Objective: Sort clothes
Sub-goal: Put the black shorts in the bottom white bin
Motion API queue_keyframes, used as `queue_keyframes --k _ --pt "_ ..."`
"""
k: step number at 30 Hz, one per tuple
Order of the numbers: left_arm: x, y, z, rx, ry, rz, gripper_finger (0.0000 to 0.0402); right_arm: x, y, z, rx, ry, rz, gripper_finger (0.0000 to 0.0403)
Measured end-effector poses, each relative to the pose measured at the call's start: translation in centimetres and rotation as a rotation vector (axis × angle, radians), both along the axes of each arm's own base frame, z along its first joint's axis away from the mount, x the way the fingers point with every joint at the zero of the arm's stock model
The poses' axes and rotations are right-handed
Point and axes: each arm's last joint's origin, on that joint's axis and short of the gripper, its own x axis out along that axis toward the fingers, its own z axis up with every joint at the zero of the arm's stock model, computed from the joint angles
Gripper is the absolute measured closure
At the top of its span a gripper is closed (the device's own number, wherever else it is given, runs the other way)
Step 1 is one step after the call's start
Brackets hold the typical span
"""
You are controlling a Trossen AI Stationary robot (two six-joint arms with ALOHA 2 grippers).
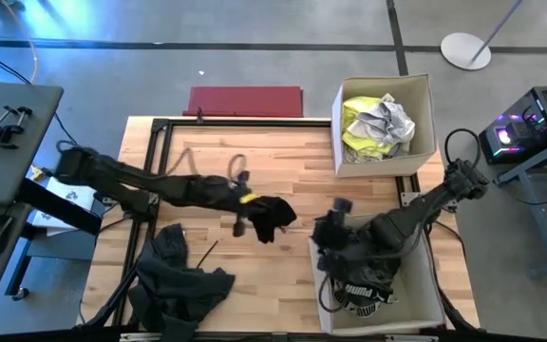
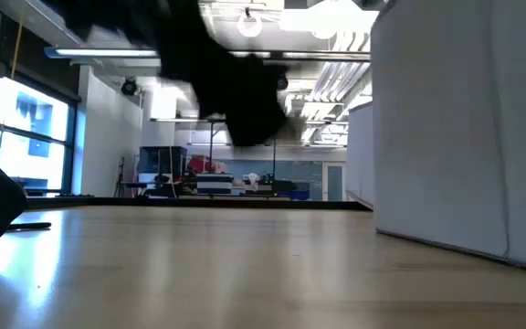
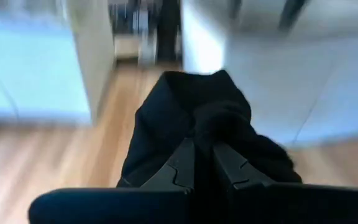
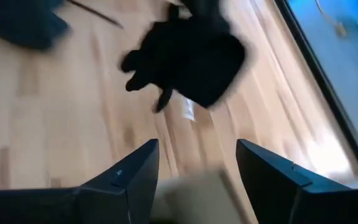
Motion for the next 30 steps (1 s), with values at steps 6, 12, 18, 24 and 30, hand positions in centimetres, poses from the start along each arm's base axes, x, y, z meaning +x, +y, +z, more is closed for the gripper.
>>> queue_keyframes --k 6,12,18,24,30 --pt "-2.6 -1.7 4.5 0.058 -0.207 -0.066 0.0400 2.8 -0.1 1.8 -0.065 -0.166 0.205 0.0199" --pt "-3.2 -2.9 6.2 0.096 -0.350 -0.121 0.0400 4.8 -1.2 3.5 -0.114 -0.337 0.242 0.0199" --pt "-2.9 -3.1 6.5 0.120 -0.413 -0.122 0.0401 7.3 -2.2 3.4 -0.005 -0.415 0.396 0.0199" --pt "-2.6 -3.1 6.0 0.120 -0.382 -0.117 0.0397 9.3 -2.2 1.6 -0.076 -0.434 0.280 0.0257" --pt "-2.5 -3.1 5.7 0.084 -0.351 -0.135 0.0352 9.2 -1.8 0.9 -0.192 -0.417 0.139 0.0388"
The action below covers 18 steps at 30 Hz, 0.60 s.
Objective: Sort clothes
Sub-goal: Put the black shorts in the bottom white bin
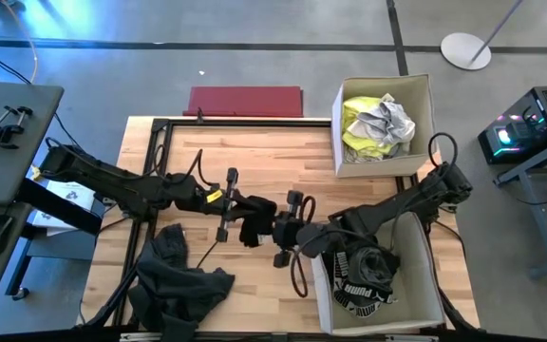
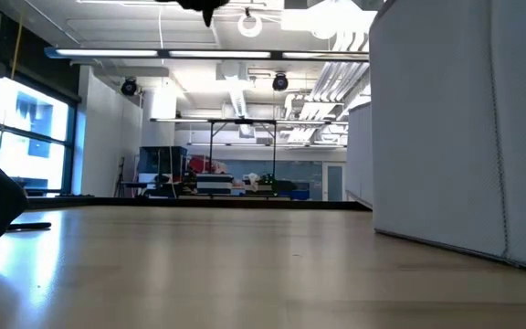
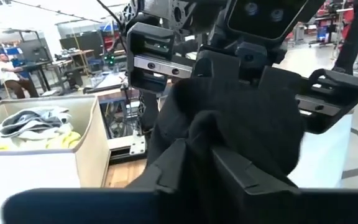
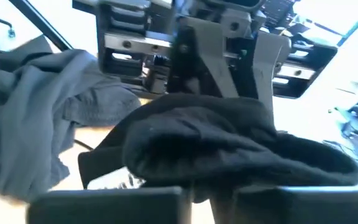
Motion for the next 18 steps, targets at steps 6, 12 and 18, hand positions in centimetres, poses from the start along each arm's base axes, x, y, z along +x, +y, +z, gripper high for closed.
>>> queue_keyframes --k 6,12,18 --pt "0.0 0.0 -0.1 -0.023 0.017 -0.010 0.0282 -0.3 0.4 -0.1 -0.015 0.008 -0.034 0.0398" --pt "-0.1 -0.2 -0.9 -0.011 0.097 -0.048 0.0233 -2.2 1.3 0.2 -0.171 0.018 -0.227 0.0401" --pt "-0.1 -0.1 -1.2 -0.021 0.126 -0.016 0.0214 -5.7 2.7 2.7 -0.190 -0.026 -0.255 0.0402"
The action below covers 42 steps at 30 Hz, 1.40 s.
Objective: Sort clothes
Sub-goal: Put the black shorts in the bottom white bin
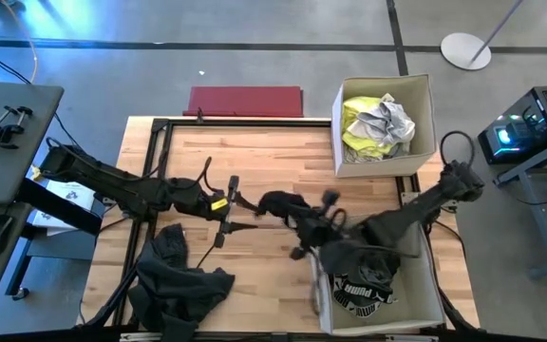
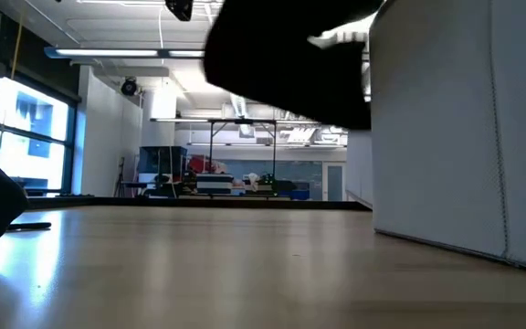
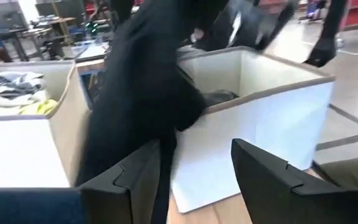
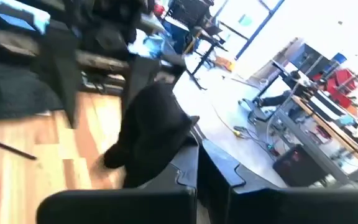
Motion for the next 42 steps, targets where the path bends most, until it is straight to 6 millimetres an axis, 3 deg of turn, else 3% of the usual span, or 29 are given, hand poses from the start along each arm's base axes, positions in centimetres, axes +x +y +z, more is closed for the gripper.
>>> queue_keyframes --k 6,13,16,19,24,26,31,36,42 --pt "0.0 0.1 -0.2 0.013 0.024 0.039 0.0213 -5.7 1.5 3.9 -0.018 -0.084 0.023 0.0402" --pt "-0.1 0.2 -0.5 0.023 0.053 0.047 0.0213 -15.4 3.2 9.5 0.027 -0.273 0.049 0.0403" --pt "-0.1 0.2 -0.6 0.029 0.062 0.064 0.0213 -18.7 3.3 10.8 0.101 -0.300 0.180 0.0403" --pt "-0.1 0.2 -0.6 0.029 0.061 0.066 0.0213 -20.5 3.1 10.9 0.217 -0.348 0.244 0.0403" --pt "-0.1 0.3 -0.6 0.029 0.060 0.068 0.0213 -21.5 3.6 8.0 0.421 -0.212 0.461 0.0403" --pt "-0.1 0.3 -0.6 0.029 0.060 0.069 0.0213 -21.7 3.6 6.5 0.560 -0.120 0.460 0.0403" --pt "-0.1 0.3 -0.6 0.029 0.060 0.069 0.0213 -21.2 3.3 1.0 0.748 0.060 0.191 0.0403" --pt "-0.1 0.3 -0.5 0.027 0.050 0.070 0.0213 -19.3 2.0 -4.8 0.885 0.248 -0.156 0.0403" --pt "0.0 0.3 -0.1 0.027 0.007 0.071 0.0213 -14.9 0.7 -11.1 1.078 0.466 -0.165 0.0403"
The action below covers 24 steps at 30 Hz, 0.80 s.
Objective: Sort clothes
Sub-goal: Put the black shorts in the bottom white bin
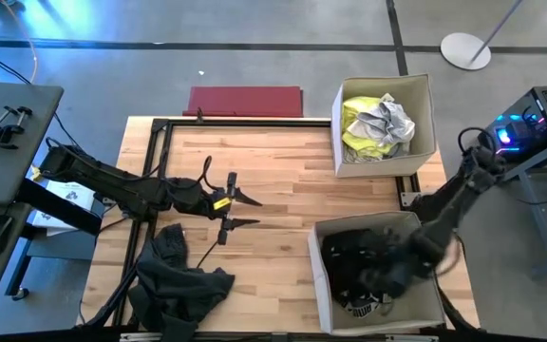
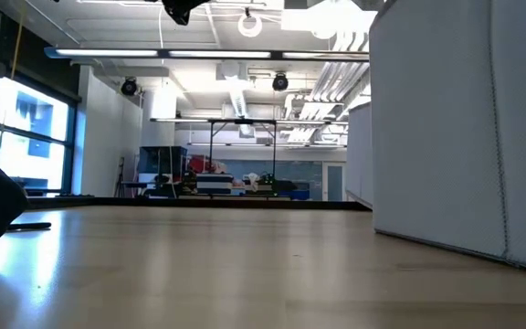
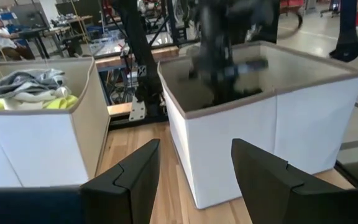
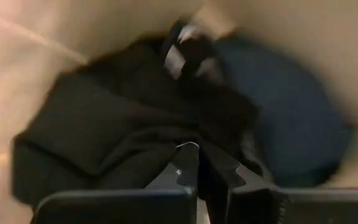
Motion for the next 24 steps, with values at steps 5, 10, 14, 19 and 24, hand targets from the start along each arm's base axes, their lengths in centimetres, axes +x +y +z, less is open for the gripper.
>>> queue_keyframes --k 5,10,14,19,24 --pt "0.0 0.0 0.1 -0.006 -0.009 0.000 0.0213 2.0 -2.7 -4.6 0.128 0.058 0.018 0.0401" --pt "0.0 0.0 0.1 -0.004 -0.005 0.000 0.0213 2.2 -4.9 -6.7 0.132 0.113 -0.012 0.0370" --pt "0.1 0.1 1.0 -0.030 0.074 0.032 0.0213 2.5 -5.0 -5.7 0.143 0.123 0.031 0.0318" --pt "-0.1 -0.2 3.1 -0.023 0.204 0.193 0.0227 2.0 -4.2 -1.4 0.116 0.100 0.097 0.0269" --pt "-1.0 -1.7 5.3 0.064 0.286 0.149 0.0249 0.3 -2.8 4.8 -0.067 -0.038 0.065 0.0263"
